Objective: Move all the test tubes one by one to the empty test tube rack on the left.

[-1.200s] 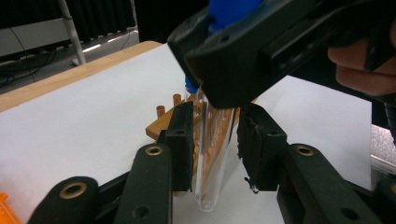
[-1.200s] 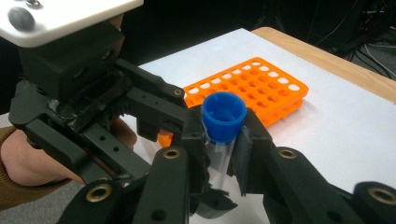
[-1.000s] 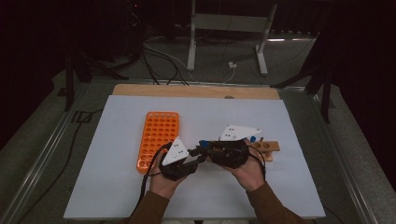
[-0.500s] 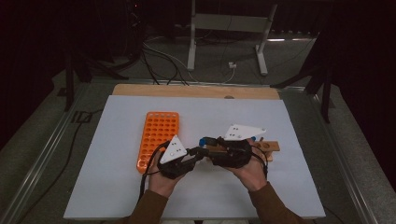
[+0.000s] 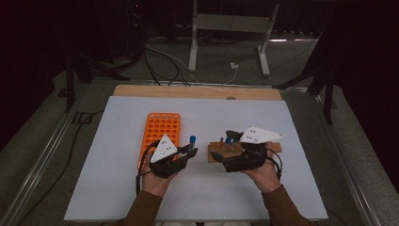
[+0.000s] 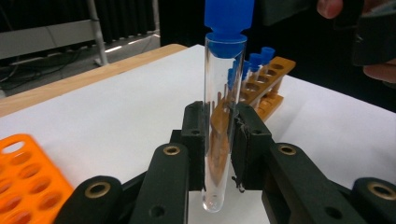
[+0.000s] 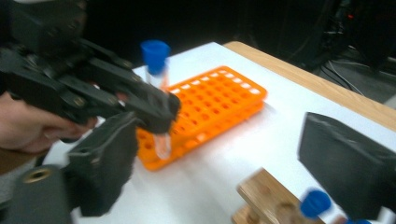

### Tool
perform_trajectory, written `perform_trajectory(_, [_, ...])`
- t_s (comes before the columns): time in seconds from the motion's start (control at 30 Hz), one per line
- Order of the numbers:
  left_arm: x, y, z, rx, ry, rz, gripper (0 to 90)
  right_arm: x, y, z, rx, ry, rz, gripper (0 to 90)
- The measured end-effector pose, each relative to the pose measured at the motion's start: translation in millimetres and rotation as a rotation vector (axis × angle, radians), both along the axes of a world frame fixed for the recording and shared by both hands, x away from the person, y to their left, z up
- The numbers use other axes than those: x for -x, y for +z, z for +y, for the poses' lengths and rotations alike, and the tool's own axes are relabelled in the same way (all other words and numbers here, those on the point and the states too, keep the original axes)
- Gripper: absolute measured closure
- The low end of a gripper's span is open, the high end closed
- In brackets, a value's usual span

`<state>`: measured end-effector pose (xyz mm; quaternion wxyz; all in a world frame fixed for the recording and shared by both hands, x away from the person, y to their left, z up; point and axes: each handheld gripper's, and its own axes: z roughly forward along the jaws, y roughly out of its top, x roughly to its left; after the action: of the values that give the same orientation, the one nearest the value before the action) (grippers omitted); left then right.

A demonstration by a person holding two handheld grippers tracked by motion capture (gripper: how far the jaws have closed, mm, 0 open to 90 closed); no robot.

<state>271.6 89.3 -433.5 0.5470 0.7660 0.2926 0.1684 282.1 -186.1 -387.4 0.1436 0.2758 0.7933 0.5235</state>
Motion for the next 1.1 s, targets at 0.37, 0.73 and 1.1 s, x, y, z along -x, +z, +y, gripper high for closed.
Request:
perform_trajectory(0.37, [6.8, -3.0, 22.4, 0.003, 0.045, -0.009, 77.9, 5.3, -10.9, -35.9, 0.028, -0.108, -0.031, 0.0])
perform_trajectory(0.73, [14.4, -14.7, 46.4, 0.010, 0.091, -0.006, 77.9, 11.5, -14.0, -59.0, 0.007, -0.158, -0.046, 0.0])
perform_trajectory(1.1, [8.7, -39.6, 48.8, -0.006, 0.145, 0.036, 77.9, 17.4, -4.5, -69.2, -0.037, -0.172, -0.071, 0.0])
